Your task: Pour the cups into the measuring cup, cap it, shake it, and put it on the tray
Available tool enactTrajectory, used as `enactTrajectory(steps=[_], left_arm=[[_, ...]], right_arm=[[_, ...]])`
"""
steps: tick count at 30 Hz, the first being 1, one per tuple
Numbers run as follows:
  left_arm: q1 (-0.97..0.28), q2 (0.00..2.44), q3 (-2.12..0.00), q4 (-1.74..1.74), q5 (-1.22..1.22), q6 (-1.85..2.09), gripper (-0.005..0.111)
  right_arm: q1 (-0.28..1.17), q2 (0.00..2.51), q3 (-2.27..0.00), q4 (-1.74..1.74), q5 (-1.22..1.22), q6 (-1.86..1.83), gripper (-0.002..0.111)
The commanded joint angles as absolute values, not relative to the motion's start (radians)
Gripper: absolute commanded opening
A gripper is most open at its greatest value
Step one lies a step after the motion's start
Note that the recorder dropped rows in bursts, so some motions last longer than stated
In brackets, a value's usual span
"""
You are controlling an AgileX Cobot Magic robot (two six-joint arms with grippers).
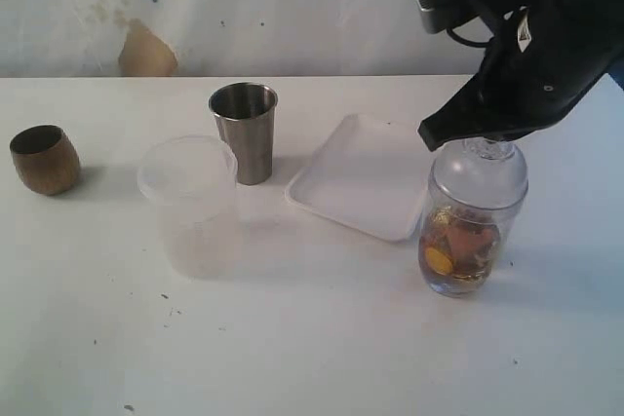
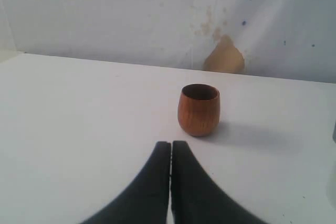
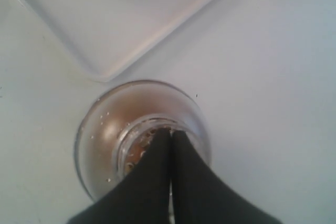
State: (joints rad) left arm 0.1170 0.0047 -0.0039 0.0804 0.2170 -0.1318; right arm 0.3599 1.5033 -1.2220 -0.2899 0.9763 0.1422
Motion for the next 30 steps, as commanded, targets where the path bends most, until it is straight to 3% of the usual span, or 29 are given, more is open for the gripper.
enactTrajectory(steps=[1, 16, 18, 22, 25, 27, 30], left_arm=[[0.118, 0.000, 0.000, 0.084, 0.204, -0.132, 0.001], [0.118, 0.000, 0.000, 0.084, 0.204, -0.132, 0.001], [0.118, 0.000, 0.000, 0.084, 0.204, -0.132, 0.001], [0.118, 0.000, 0.000, 0.084, 0.204, -0.132, 0.001], [0.118, 0.000, 0.000, 0.084, 0.204, -0.132, 0.001], [0.118, 0.000, 0.000, 0.084, 0.204, -0.132, 0.001], [0.118, 0.000, 0.000, 0.084, 0.204, -0.132, 0.001]], right_arm=[[0.358, 1.542, -1.166, -0.244, 0.992, 0.134, 0.000], [0.358, 1.373, -1.167, -0.271, 0.799, 0.109, 0.004], [0.358, 1.345, -1.167, -0.285, 0.779, 0.109, 0.013], [0.358, 1.292, -1.167, -0.313, 0.756, 0.109, 0.059], [0.358, 1.255, -1.167, -0.313, 0.739, 0.109, 0.086], [0.358, 1.237, -1.165, -0.313, 0.741, 0.109, 0.094], [0.358, 1.223, -1.165, -0.313, 0.743, 0.109, 0.094]])
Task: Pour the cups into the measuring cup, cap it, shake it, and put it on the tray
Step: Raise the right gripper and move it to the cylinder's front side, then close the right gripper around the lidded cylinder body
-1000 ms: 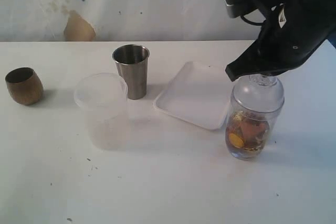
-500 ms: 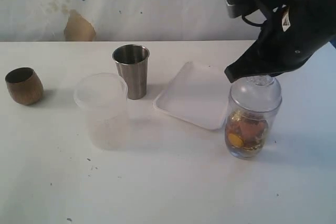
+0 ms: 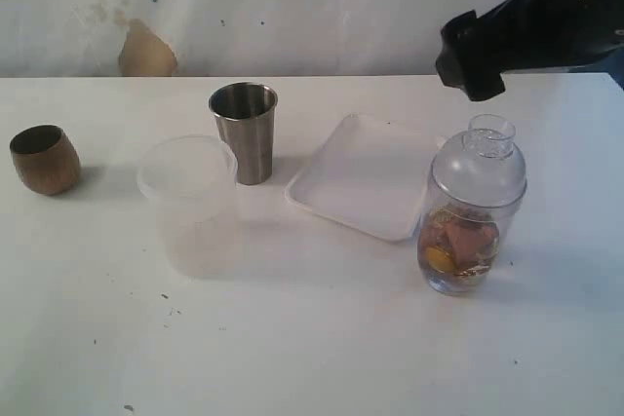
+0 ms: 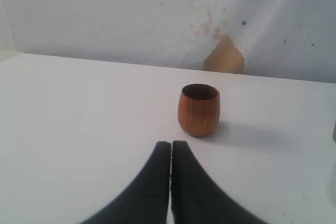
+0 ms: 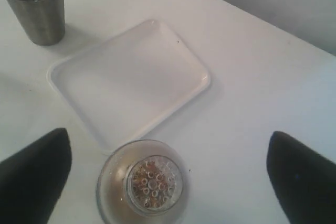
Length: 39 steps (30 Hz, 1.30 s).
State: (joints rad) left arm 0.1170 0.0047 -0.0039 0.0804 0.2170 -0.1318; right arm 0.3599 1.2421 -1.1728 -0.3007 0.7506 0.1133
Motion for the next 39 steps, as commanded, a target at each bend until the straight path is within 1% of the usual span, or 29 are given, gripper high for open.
enactTrajectory(steps=[1, 6, 8, 10, 11, 12, 13, 17, 20, 21, 28, 39], left_arm=[[0.118, 0.000, 0.000, 0.084, 0.204, -0.132, 0.001], [0.118, 0.000, 0.000, 0.084, 0.204, -0.132, 0.001], [0.118, 0.000, 0.000, 0.084, 0.204, -0.132, 0.001], [0.118, 0.000, 0.000, 0.084, 0.204, -0.132, 0.001], [0.118, 0.000, 0.000, 0.084, 0.204, -0.132, 0.001], [0.118, 0.000, 0.000, 0.084, 0.204, -0.132, 0.001], [0.118, 0.000, 0.000, 0.084, 0.204, -0.132, 0.001], [0.118, 0.000, 0.000, 0.084, 0.204, -0.132, 0.001], [0.118, 0.000, 0.000, 0.084, 0.204, -0.132, 0.001], [0.118, 0.000, 0.000, 0.084, 0.204, -0.132, 0.001], [0.118, 0.000, 0.000, 0.084, 0.204, -0.132, 0.001], [0.118, 0.000, 0.000, 0.084, 0.204, -0.132, 0.001]], right_arm=[[0.358, 1.221, -1.165, -0.313, 0.743, 0.122, 0.094], [0.358, 1.177, -1.155, -0.313, 0.761, 0.178, 0.094], [0.358, 1.131, -1.096, -0.315, 0.739, 0.252, 0.094], [0.358, 1.056, -0.974, -0.315, 0.628, 0.294, 0.094], [0.358, 1.000, -0.880, -0.315, 0.520, 0.293, 0.094], [0.358, 0.977, -0.845, -0.315, 0.474, 0.293, 0.094], [0.358, 0.921, -0.759, -0.315, 0.401, 0.293, 0.094], [0.358, 0.815, -0.531, -0.315, 0.232, 0.330, 0.094], [0.358, 0.849, -0.343, -0.315, -0.084, 0.340, 0.094], [0.355, 0.865, -0.318, -0.309, -0.130, 0.339, 0.094], [0.227, 0.991, -0.297, -0.179, -0.175, 0.221, 0.094], [0.221, 1.238, -0.219, -0.147, -0.552, 0.140, 0.094]])
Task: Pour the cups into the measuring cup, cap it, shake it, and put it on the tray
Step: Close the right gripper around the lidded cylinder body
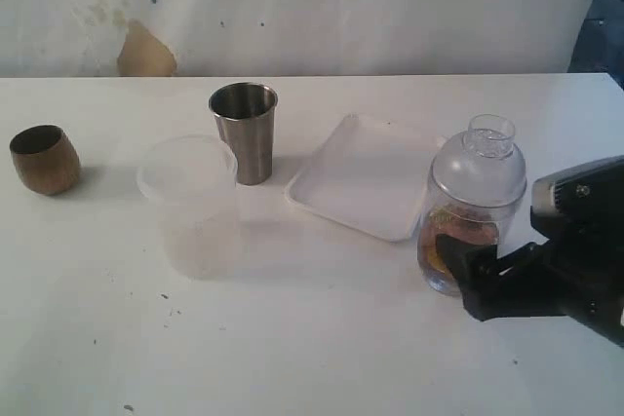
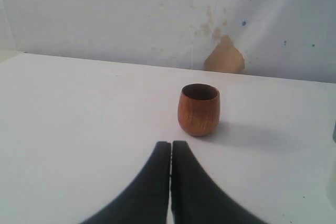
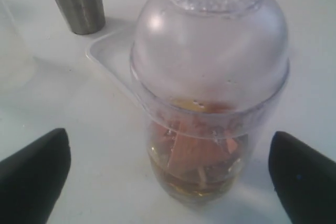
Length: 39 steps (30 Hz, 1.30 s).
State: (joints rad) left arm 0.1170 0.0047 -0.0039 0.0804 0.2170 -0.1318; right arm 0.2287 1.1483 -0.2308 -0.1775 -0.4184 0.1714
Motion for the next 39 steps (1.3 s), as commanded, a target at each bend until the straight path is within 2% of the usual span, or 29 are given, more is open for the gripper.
enactTrajectory(steps=[1, 7, 17, 26, 39], left_arm=[[0.118, 0.000, 0.000, 0.084, 0.204, -0.132, 0.001], [0.118, 0.000, 0.000, 0.084, 0.204, -0.132, 0.001], [0.118, 0.000, 0.000, 0.084, 0.204, -0.132, 0.001], [0.118, 0.000, 0.000, 0.084, 0.204, -0.132, 0.001], [0.118, 0.000, 0.000, 0.084, 0.204, -0.132, 0.001]], right_arm=[[0.221, 1.270, -0.219, -0.118, -0.580, 0.124, 0.094], [0.221, 1.458, -0.219, 0.029, -0.772, 0.000, 0.094], [0.221, 1.722, -0.246, 0.021, -1.080, 0.000, 0.094], [0.221, 1.860, -0.340, 0.000, -1.107, 0.000, 0.093], [0.221, 1.866, -0.362, 0.000, -1.108, 0.000, 0.093]])
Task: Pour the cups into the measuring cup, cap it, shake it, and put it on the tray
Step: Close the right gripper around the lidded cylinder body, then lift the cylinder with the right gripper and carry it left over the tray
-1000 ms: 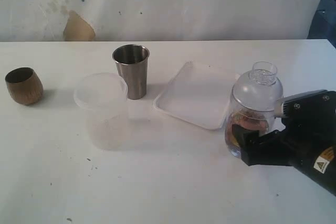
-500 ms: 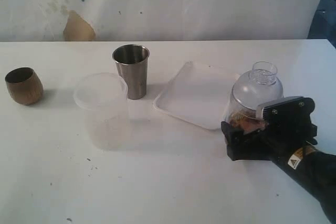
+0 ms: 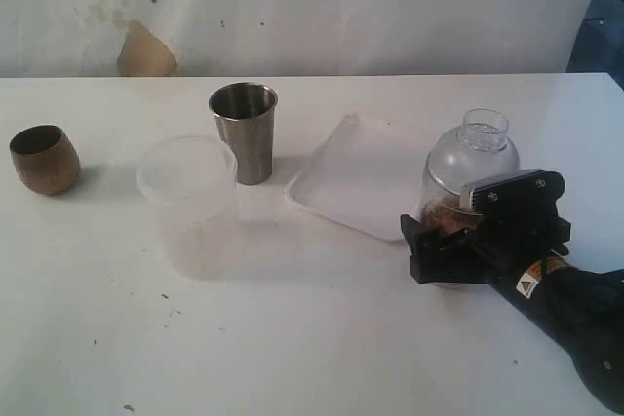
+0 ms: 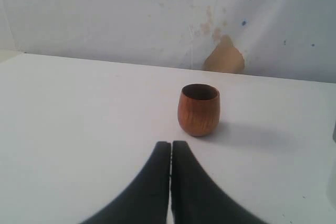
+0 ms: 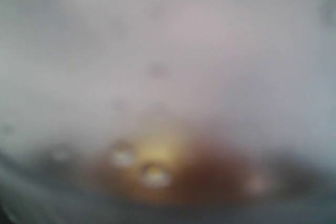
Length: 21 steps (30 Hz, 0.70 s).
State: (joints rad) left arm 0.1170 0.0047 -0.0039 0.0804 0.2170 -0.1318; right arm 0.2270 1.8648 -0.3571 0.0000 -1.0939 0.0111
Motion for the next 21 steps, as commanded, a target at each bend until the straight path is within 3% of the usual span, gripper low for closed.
enactTrajectory(steps=[1, 13, 15, 16, 20, 21], left_arm=[[0.118, 0.000, 0.000, 0.084, 0.204, -0.132, 0.001], [0.118, 0.000, 0.000, 0.084, 0.204, -0.132, 0.001], [0.118, 0.000, 0.000, 0.084, 0.204, -0.132, 0.001], [0.118, 0.000, 0.000, 0.084, 0.204, -0.132, 0.001], [0.118, 0.000, 0.000, 0.084, 0.204, -0.132, 0.001], [0.118, 0.000, 0.000, 0.084, 0.204, -0.132, 0.001]], right_arm=[[0.221, 1.866, -0.362, 0.000, -1.108, 0.000, 0.093], [0.221, 1.866, -0.362, 0.012, -1.104, 0.000, 0.090], [0.221, 1.866, -0.362, 0.012, -1.104, 0.000, 0.077], [0.221, 1.866, -0.362, 0.000, -1.104, 0.000, 0.065], [0.221, 1.866, -0.362, -0.078, -1.101, 0.000, 0.002], [0.221, 1.866, -0.362, -0.087, -1.110, 0.000, 0.001]])
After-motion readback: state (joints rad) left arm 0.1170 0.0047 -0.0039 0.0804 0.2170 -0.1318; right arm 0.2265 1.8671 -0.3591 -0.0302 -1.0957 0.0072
